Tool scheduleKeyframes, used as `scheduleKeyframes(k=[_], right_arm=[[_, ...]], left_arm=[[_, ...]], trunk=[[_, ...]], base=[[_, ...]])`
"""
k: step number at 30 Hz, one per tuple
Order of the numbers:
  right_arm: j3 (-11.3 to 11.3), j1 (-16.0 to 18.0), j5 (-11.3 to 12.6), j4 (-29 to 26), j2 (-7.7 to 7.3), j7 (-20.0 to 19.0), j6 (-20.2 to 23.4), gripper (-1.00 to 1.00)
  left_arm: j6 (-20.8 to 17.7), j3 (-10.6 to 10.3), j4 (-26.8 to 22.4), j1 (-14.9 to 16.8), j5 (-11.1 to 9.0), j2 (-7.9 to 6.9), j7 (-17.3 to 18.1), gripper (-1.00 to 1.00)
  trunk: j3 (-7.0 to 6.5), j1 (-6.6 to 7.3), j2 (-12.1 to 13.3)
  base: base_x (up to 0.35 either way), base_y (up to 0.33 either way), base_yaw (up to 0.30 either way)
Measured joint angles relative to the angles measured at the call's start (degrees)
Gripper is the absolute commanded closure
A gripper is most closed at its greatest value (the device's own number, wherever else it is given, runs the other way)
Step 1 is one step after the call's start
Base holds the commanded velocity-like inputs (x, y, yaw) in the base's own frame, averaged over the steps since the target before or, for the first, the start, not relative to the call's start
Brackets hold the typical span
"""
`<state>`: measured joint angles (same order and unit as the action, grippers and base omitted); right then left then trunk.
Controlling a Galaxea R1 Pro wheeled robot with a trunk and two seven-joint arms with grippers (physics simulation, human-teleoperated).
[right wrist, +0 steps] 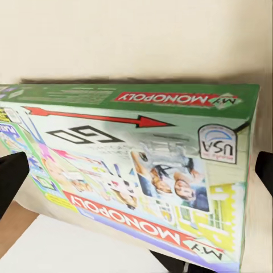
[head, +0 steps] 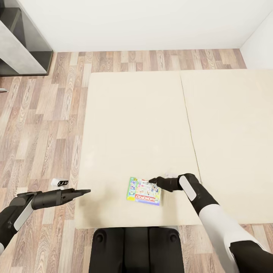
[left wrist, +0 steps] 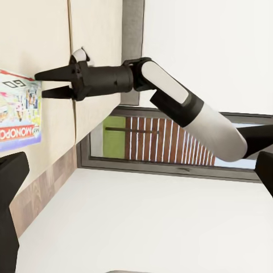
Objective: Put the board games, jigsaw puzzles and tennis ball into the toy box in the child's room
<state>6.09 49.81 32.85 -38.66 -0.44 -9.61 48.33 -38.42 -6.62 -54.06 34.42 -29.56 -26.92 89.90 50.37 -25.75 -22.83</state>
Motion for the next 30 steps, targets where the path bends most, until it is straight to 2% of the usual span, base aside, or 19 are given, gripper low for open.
scheduleKeyframes(k=[6, 30], right_arm=[[0.2, 0.0, 0.1, 0.2, 0.41, 0.1, 0.0, -1.00], [0.2, 0.0, 0.1, 0.5, 0.45, 0.1, 0.2, -1.00]], left_arm=[[0.0, 0.0, 0.0, 0.0, 0.0, 0.02, 0.0, -1.00], [0.0, 0.0, 0.0, 0.0, 0.0, 0.02, 0.0, -1.00]], trunk=[[0.00, 0.00, 0.0], [0.00, 0.00, 0.0]], base=[[0.000, 0.000, 0.000], [0.000, 0.000, 0.000]])
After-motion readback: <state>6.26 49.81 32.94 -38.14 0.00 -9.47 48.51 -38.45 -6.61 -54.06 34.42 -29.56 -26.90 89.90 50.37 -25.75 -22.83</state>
